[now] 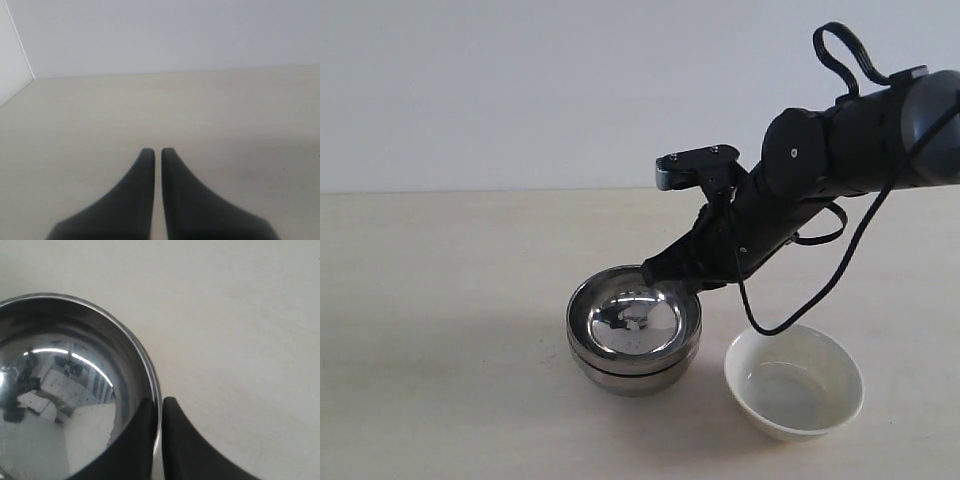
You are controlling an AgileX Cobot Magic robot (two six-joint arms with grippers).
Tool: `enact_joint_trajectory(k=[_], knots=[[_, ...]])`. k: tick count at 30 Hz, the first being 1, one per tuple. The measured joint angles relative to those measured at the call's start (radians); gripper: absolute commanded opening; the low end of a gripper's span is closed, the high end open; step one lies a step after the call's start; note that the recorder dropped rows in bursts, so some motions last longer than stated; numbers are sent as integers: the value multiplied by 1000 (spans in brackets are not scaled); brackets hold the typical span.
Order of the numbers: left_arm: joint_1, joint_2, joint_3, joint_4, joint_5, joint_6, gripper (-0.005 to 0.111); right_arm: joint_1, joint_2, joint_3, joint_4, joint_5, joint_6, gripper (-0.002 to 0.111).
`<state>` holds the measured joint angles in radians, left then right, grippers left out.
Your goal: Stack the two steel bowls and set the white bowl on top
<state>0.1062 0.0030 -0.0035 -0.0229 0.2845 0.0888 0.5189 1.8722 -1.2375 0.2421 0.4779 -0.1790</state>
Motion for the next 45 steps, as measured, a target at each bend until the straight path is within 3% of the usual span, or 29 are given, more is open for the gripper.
enact_joint_trajectory(k=[12, 19, 22, 26, 29, 32, 37, 45], knots=[[0, 0, 0, 0, 0, 0, 4, 0, -2, 2, 14, 0, -3, 0], [0, 0, 0, 0, 0, 0, 4, 0, -141, 2, -30, 65, 8, 0], [0, 0, 0, 0, 0, 0, 4, -5, -209, 2, -99, 148, 61, 11], [0, 0, 0, 0, 0, 0, 4, -53, -257, 2, -227, 324, 156, 47], [0, 0, 0, 0, 0, 0, 4, -103, -260, 24, -275, 444, 172, 63], [0, 0, 0, 0, 0, 0, 4, -121, -260, 92, -297, 475, 151, 63], [0, 0, 0, 0, 0, 0, 4, -123, -260, 197, -312, 379, 141, 63], [0, 0, 0, 0, 0, 0, 4, -123, -171, 203, -314, 270, 218, 63]])
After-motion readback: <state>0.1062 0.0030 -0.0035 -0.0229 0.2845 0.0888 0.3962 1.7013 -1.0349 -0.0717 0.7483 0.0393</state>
